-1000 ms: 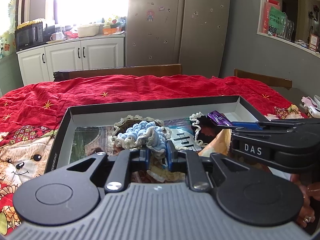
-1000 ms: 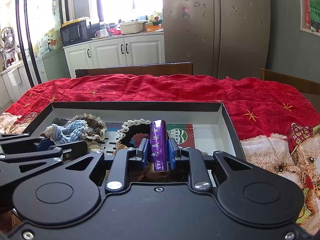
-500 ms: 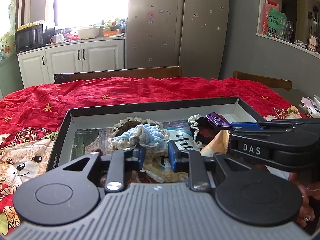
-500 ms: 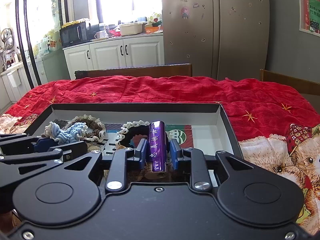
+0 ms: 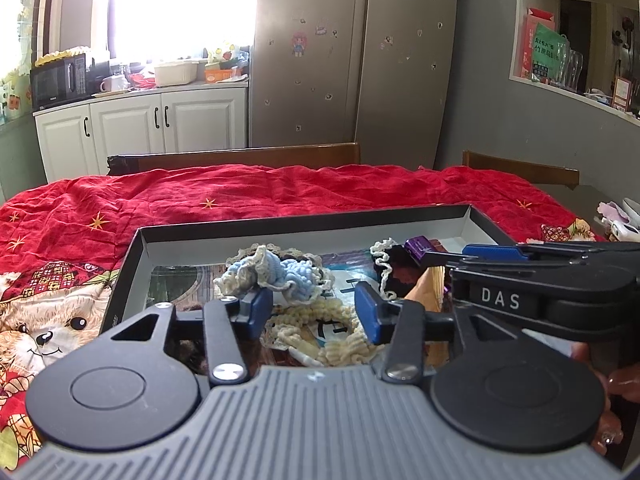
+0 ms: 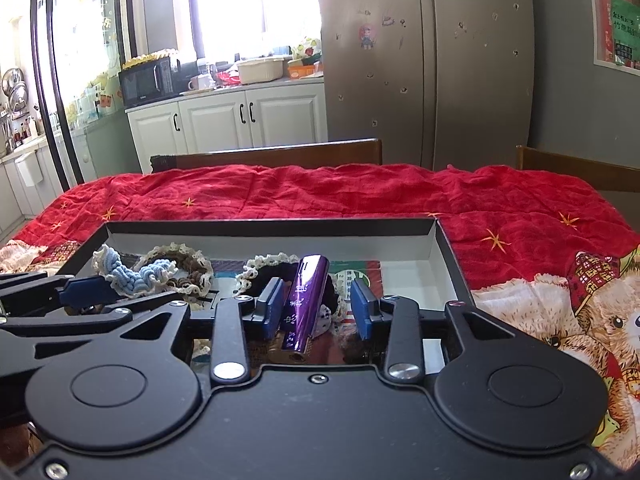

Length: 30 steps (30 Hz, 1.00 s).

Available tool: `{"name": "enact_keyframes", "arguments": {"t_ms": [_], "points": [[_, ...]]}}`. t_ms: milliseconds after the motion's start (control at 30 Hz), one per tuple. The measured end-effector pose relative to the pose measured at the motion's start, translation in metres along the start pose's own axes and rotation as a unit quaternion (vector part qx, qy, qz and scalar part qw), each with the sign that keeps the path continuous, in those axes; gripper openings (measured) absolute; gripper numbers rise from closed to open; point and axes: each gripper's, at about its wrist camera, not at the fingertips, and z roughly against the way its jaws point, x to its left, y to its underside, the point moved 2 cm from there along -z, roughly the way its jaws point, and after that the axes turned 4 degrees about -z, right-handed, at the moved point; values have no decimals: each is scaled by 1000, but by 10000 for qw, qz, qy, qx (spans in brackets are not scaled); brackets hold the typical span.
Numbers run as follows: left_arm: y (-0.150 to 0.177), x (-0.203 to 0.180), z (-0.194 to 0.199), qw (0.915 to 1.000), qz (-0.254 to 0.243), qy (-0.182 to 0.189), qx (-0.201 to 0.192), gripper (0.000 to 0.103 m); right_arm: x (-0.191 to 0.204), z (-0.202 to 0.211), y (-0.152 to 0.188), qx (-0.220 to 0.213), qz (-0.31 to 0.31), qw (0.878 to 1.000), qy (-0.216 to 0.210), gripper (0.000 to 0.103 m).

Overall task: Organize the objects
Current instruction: 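Open right gripper dropping purple lighter in box while left gripper releases blue scrunchie, then withdraw both open grippers from the box toward the remaining table items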

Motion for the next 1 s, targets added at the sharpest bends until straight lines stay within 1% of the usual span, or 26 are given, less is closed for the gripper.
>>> {"name": "enact_keyframes", "arguments": {"t_ms": [267, 467, 633, 1000], "points": [[-1, -2, 6, 10000, -25, 1, -58, 68, -1, 3, -1, -53, -17, 10000, 7, 36], [-3, -3, 11, 9999, -25, 37, -114, 69, -2, 6, -2, -91, -44, 9999, -5, 36], [-4, -6, 15, 9998, -76, -7, -171, 71, 0, 9, -2, -114, -23, 9999, -23, 36], [-7, -5, 32, 9995, 59, -32, -314, 75, 1, 19, -3, -147, -64, 9998, -88, 37]]}}
